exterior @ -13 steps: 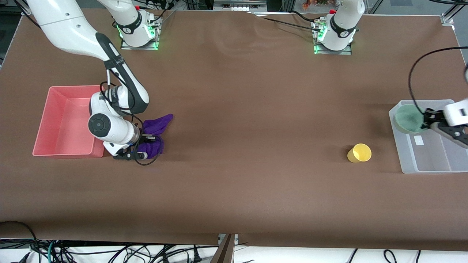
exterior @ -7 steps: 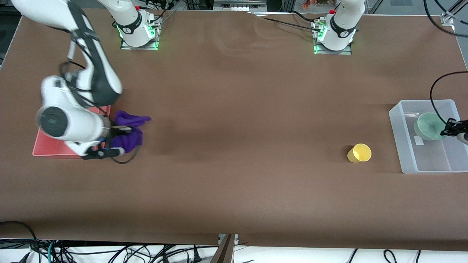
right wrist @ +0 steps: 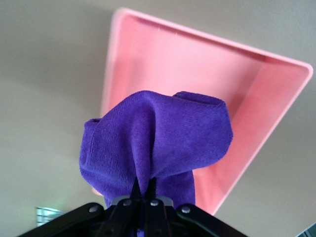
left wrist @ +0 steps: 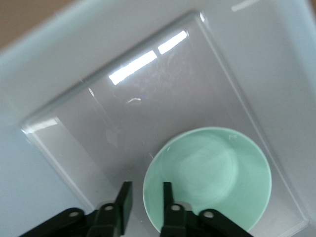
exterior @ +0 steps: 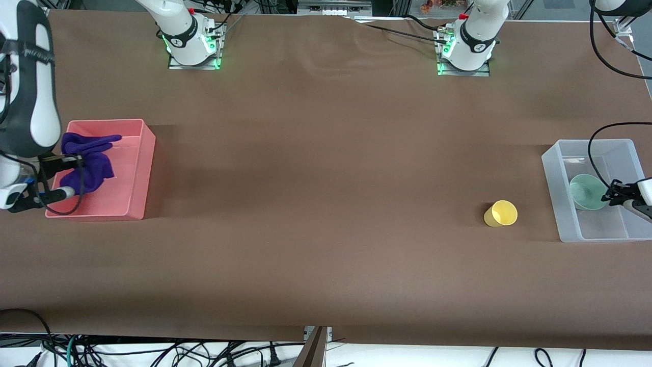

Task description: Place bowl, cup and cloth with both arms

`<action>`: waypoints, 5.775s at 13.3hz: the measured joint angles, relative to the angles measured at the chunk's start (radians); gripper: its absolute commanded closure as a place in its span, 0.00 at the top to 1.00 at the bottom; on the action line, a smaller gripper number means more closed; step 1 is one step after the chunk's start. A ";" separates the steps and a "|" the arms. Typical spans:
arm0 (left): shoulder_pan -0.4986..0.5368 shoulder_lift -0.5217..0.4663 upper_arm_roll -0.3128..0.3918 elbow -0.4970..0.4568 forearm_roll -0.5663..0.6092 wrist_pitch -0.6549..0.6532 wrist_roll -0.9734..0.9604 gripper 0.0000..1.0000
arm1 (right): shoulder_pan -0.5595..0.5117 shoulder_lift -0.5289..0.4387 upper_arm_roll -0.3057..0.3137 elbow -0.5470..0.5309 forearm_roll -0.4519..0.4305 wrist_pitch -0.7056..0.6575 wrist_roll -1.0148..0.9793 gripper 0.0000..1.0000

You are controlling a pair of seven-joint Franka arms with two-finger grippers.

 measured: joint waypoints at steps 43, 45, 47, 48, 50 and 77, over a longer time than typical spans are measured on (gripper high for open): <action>-0.045 -0.153 -0.015 -0.120 0.148 -0.103 -0.452 0.27 | 0.008 -0.377 0.223 0.040 0.011 -0.141 0.395 1.00; -0.045 -0.150 -0.023 -0.122 0.148 -0.067 -0.452 0.93 | 0.009 -0.370 0.223 0.040 0.011 -0.141 0.395 1.00; -0.047 -0.154 -0.031 -0.116 0.148 -0.054 -0.447 1.00 | 0.009 -0.368 0.223 0.040 0.011 -0.141 0.395 1.00; -0.047 -0.163 -0.040 -0.112 0.148 -0.054 -0.434 1.00 | 0.009 -0.368 0.224 0.040 0.011 -0.141 0.395 1.00; -0.046 -0.205 -0.080 -0.101 0.144 -0.102 -0.418 1.00 | 0.010 -0.368 0.225 0.040 0.011 -0.141 0.395 1.00; -0.581 -0.757 0.048 -0.310 -0.086 -0.372 -1.060 1.00 | 0.011 -0.368 0.224 0.041 0.011 -0.140 0.397 1.00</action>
